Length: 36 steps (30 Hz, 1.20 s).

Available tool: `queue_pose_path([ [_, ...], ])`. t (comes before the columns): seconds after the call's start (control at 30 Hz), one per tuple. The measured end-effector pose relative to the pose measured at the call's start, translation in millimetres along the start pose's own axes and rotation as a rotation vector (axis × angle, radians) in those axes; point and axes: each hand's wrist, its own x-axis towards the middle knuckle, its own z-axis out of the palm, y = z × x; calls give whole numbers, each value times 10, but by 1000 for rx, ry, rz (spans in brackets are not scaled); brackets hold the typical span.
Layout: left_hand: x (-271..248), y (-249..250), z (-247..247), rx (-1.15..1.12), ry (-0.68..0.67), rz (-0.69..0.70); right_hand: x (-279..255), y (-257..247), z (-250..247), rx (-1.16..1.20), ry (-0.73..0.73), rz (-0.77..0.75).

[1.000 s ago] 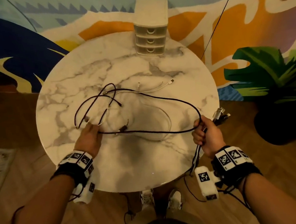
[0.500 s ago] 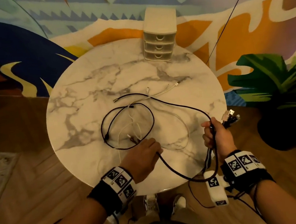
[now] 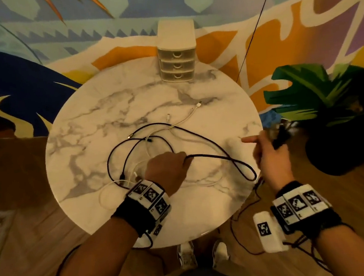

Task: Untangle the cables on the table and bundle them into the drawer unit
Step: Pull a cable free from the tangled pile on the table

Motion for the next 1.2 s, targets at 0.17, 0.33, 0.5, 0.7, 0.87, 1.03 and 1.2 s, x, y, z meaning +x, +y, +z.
queue_pose_path([
  [0.17,34,293,5,-15,37,5,-209,-52,426,-611,-516,-104],
  [0.33,64,95,185,-237,-94,-1,-137,177,394,-266,-670,36],
  [0.5,45,-462,351,-209,-188,-58,69,325,174,-200,-545,36],
  [0.7,14,-141,-230,-779,-119,23,183,626,59,-269,-397,133],
  [0.87,66,216,-344,-1229,253,-10,-42,874,160,-164,-576,161],
  [1.03,117,271,-299,-1264,266,-87,-135,1022,200,-244,-590,125],
  [1.2,86,328,-240,-912,82,74,-40,515,-20,-6,-452,29],
])
